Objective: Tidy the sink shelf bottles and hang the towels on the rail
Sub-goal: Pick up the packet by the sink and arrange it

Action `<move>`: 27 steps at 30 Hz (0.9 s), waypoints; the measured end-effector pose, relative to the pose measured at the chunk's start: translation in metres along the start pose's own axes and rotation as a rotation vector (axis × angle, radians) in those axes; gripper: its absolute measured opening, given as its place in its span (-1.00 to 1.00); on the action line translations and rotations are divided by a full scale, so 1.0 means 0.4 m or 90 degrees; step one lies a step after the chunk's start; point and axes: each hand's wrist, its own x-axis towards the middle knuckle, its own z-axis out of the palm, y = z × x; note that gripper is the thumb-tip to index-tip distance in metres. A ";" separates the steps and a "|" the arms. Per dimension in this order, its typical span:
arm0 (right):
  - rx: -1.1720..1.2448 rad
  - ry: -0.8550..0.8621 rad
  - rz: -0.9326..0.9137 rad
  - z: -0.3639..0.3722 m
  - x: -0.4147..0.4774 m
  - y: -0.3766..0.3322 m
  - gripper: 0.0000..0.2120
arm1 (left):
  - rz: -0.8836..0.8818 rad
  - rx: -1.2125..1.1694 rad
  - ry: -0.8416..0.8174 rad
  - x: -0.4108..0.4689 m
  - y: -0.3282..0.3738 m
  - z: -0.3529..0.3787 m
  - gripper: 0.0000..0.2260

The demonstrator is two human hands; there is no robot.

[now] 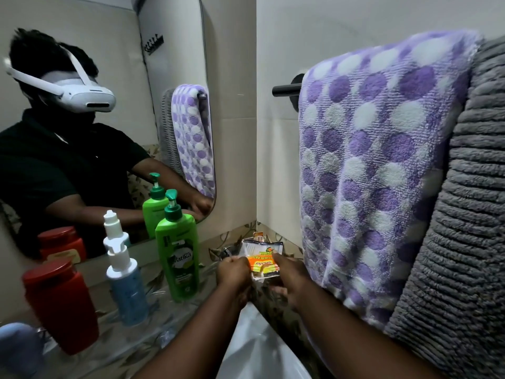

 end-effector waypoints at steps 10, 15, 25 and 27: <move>0.018 0.001 -0.064 0.029 -0.073 0.005 -0.88 | 0.075 -0.019 -0.008 -0.058 -0.009 -0.035 -0.81; 0.000 -0.005 -0.116 0.033 -0.138 -0.010 -0.82 | 0.112 -0.049 -0.028 -0.133 0.015 -0.064 -0.78; -0.031 0.004 -0.224 0.010 -0.277 0.016 -0.86 | 0.161 -0.065 -0.019 -0.290 0.024 -0.129 -0.76; -0.061 0.000 -0.244 0.004 -0.300 0.031 -0.87 | 0.158 -0.072 -0.019 -0.316 0.015 -0.151 -0.74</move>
